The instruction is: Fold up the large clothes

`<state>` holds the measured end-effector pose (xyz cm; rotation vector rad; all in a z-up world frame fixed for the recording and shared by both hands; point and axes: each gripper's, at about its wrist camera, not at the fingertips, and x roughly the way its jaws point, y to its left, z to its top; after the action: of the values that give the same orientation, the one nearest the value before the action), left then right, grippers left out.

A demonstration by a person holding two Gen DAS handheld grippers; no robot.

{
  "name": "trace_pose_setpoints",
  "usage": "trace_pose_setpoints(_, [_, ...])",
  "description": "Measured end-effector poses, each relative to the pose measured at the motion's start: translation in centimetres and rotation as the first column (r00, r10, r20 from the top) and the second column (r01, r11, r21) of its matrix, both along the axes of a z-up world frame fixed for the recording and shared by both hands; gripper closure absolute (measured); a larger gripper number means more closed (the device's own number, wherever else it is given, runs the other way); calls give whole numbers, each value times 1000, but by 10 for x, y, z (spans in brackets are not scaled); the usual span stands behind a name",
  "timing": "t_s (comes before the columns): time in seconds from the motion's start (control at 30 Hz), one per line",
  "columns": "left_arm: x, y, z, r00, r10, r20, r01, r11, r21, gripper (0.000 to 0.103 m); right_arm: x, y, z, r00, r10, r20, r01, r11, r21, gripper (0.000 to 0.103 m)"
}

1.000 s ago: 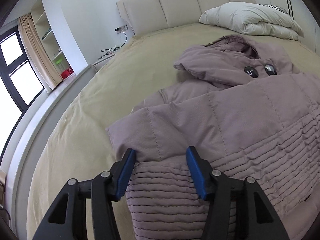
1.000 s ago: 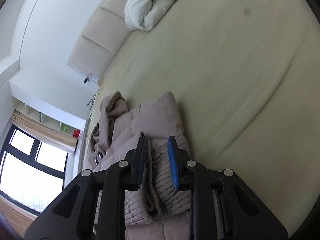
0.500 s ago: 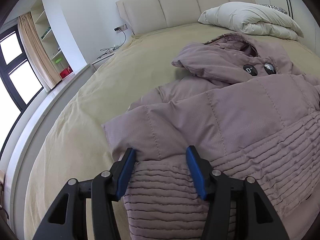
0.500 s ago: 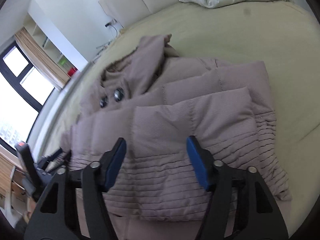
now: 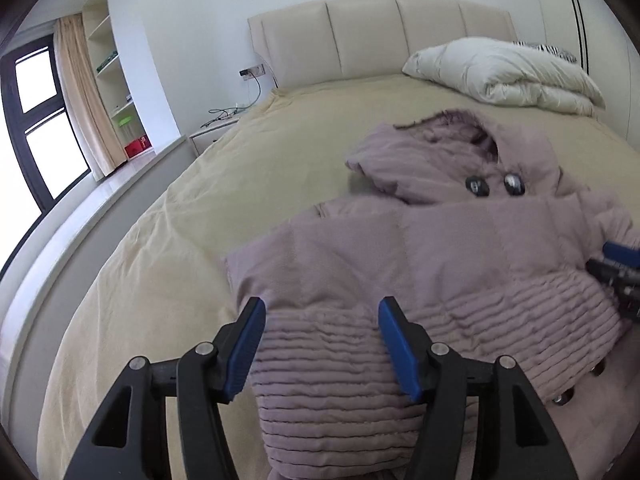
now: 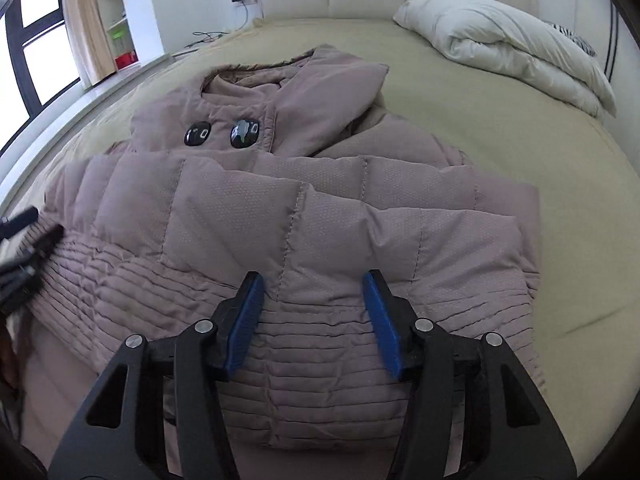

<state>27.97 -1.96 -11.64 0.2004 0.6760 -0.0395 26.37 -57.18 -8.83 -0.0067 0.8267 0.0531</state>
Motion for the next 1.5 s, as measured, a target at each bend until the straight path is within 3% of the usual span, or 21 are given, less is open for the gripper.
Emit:
trace_pose_setpoints(0.1, [14, 9, 25, 1000, -12, 15, 13, 995, -104, 13, -15, -7, 0, 998, 11, 65, -14, 999, 46, 51])
trace_pose_setpoints(0.13, [24, 10, 31, 1000, -22, 2, 22, 989, -147, 11, -18, -11, 0, 997, 12, 78, -17, 997, 69, 51])
trace_pose_setpoints(0.2, [54, 7, 42, 998, -46, -43, 36, 978, -204, 11, -24, -17, 0, 994, 15, 106, -27, 994, 109, 50])
trace_pose_setpoints(0.33, [128, -24, 50, 987, -79, -138, 46, 973, -227, 10, -34, -28, -4, 990, 16, 142, -39, 987, 156, 50])
trace_pose_setpoints(0.47, [204, -53, 41, 962, -43, -268, -24, 970, -242, 10, -29, -30, -10, 986, 17, 164, -48, 981, 190, 50])
trace_pose_setpoints(0.67, [262, -87, 9, 925, -14, -379, -57, 983, -175, 10, -26, -35, -15, 982, 18, 186, -65, 967, 247, 50])
trace_pose_setpoints(0.7, [265, -90, 2, 919, -14, -393, -54, 985, -163, 16, -26, -34, -15, 982, 18, 189, -66, 966, 249, 50])
trace_pose_setpoints(0.73, [269, -92, -4, 912, -16, -409, -53, 986, -157, 43, -26, -34, -15, 981, 18, 191, -67, 966, 251, 50])
trace_pose_setpoints(0.77, [273, -91, -9, 902, -33, -431, -57, 979, -194, 53, -26, -34, -15, 981, 18, 193, -68, 965, 253, 50])
trace_pose_setpoints(0.8, [272, -91, -12, 894, -49, -445, -66, 969, -239, 64, -26, -34, -16, 981, 18, 194, -68, 965, 254, 50])
trace_pose_setpoints(0.93, [248, -94, 4, 929, -82, -361, -9, 970, -243, 86, -25, -34, -17, 980, 18, 196, -69, 964, 258, 50])
trace_pose_setpoints(1.1, [182, -83, 44, 977, -124, -175, 76, 963, -258, 89, -23, -34, -17, 981, 17, 194, -69, 962, 264, 50])
trace_pose_setpoints(1.27, [102, -72, 61, 986, -164, -15, 154, 950, -271, 90, -27, -41, -8, 979, -6, 204, -61, 944, 325, 50])
trace_pose_setpoints(1.37, [55, -68, 61, 979, -185, 82, 200, 944, -261, 91, -28, -51, 16, 977, -61, 206, -27, 917, 398, 39])
trace_pose_setpoints(1.43, [28, -66, 61, 973, -185, 136, 215, 942, -258, 91, -26, -57, 46, 956, -113, 270, -2, 920, 391, 19])
trace_pose_setpoints(1.5, [13, -63, 58, 968, -184, 172, 225, 938, -264, 92, -9, -60, 73, 942, -133, 309, 3, 921, 389, 14])
